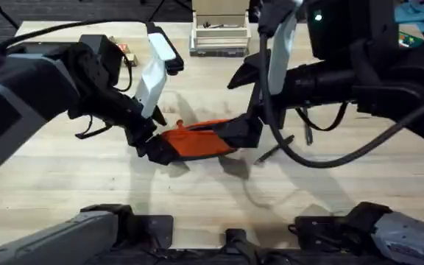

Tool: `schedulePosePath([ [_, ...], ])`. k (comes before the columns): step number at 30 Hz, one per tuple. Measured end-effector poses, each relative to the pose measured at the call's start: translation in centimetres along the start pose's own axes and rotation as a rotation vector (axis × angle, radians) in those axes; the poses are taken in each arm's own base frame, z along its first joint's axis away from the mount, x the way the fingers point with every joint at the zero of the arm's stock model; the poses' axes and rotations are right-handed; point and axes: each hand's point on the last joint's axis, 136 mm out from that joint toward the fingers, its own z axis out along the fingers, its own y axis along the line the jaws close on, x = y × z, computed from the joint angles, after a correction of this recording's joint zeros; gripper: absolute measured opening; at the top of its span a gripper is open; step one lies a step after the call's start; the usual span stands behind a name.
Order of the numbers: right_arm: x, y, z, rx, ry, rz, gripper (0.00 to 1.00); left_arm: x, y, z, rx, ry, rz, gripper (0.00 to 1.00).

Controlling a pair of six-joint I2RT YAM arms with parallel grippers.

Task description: Unzip the bag, pick up the pens from the table one at a time and place them inside, then zip the bag closed.

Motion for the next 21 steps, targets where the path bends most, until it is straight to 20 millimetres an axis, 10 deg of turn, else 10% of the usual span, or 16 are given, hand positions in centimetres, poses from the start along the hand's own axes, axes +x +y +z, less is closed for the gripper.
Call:
schedulePosePath([
  [8, 0.0, 0.0, 0.0, 0.003, 0.001, -0.031, 0.997, 0.1, -1.1, -0.9, 0.029, 0.019, -0.015, 0.994],
  [21, -3.2, -0.4, -1.9, 0.025, -0.044, -0.049, 0.995, -3.2, -2.6, -7.9, -0.208, -0.102, 0.178, 0.994],
])
